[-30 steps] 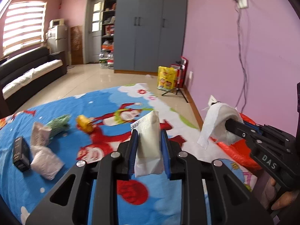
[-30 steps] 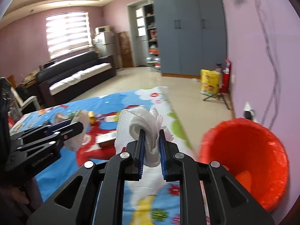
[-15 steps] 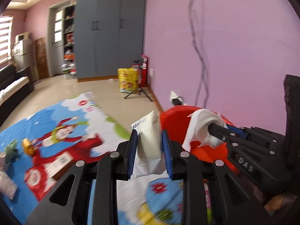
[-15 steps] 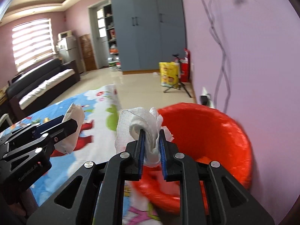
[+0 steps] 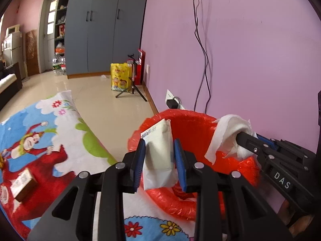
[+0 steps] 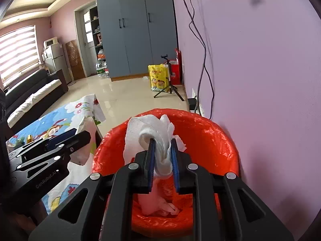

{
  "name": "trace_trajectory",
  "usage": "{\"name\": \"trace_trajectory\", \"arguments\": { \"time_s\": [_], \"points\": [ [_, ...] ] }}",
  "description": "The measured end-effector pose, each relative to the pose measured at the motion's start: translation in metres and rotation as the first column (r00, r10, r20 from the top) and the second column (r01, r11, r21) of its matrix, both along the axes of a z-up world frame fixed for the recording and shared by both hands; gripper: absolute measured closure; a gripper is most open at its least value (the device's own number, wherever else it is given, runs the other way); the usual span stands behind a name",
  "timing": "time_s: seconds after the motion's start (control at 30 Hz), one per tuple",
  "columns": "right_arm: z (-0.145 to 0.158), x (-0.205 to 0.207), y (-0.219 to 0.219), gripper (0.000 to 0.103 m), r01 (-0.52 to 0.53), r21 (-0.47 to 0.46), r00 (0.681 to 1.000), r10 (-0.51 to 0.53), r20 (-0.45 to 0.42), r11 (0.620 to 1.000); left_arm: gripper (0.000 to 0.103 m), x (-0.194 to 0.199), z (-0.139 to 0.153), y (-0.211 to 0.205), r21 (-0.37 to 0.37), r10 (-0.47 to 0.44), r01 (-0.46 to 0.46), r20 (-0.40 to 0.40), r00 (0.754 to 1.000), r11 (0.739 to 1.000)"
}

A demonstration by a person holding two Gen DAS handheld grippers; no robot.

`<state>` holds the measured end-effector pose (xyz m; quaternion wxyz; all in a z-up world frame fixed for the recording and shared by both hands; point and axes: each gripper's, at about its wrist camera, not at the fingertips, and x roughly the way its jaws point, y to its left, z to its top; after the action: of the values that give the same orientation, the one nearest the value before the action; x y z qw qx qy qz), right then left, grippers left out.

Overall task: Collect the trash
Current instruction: 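Open both tools to drop the tissue and paper roll into the bin, then move both tools back over the trash on the bed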

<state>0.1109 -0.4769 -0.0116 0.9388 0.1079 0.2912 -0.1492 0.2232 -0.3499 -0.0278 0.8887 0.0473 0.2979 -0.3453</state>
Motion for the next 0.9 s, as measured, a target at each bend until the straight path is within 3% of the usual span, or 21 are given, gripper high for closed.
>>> {"name": "trace_trajectory", "arguments": {
  "time_s": [0.07, 0.13, 0.23, 0.5, 0.9],
  "points": [
    [-0.002, 0.001, -0.004, 0.082, 0.003, 0.004, 1.0, -0.002, -0.009, 1.0, 0.07, 0.001, -0.004, -0.005, 0.003, -0.01, 0.01, -0.006, 1.0, 1.0],
    [-0.004, 0.001, -0.009, 0.075, 0.009, 0.007, 1.0, -0.009, -0.02, 1.0, 0.06, 0.001, -0.007, -0.01, 0.003, -0.014, 0.014, -0.008, 1.0, 1.0],
    [-0.006, -0.002, -0.019, 0.038, 0.026, 0.025, 1.0, -0.025, -0.005, 0.999, 0.049, 0.001, -0.01, -0.014, -0.003, -0.016, 0.016, -0.003, 1.0, 1.0],
    [0.002, -0.008, -0.025, 0.037, 0.048, 0.033, 0.998, -0.049, 0.028, 0.998, 0.045, 0.0, -0.011, -0.009, 0.023, 0.016, -0.016, 0.002, 1.0, 1.0],
    [0.002, 0.001, 0.002, 0.034, -0.001, -0.005, 1.0, 0.001, 0.009, 1.0, 0.012, -0.009, 0.002, 0.037, 0.085, 0.12, -0.125, 0.063, 0.991, 0.989]
  ]
}}
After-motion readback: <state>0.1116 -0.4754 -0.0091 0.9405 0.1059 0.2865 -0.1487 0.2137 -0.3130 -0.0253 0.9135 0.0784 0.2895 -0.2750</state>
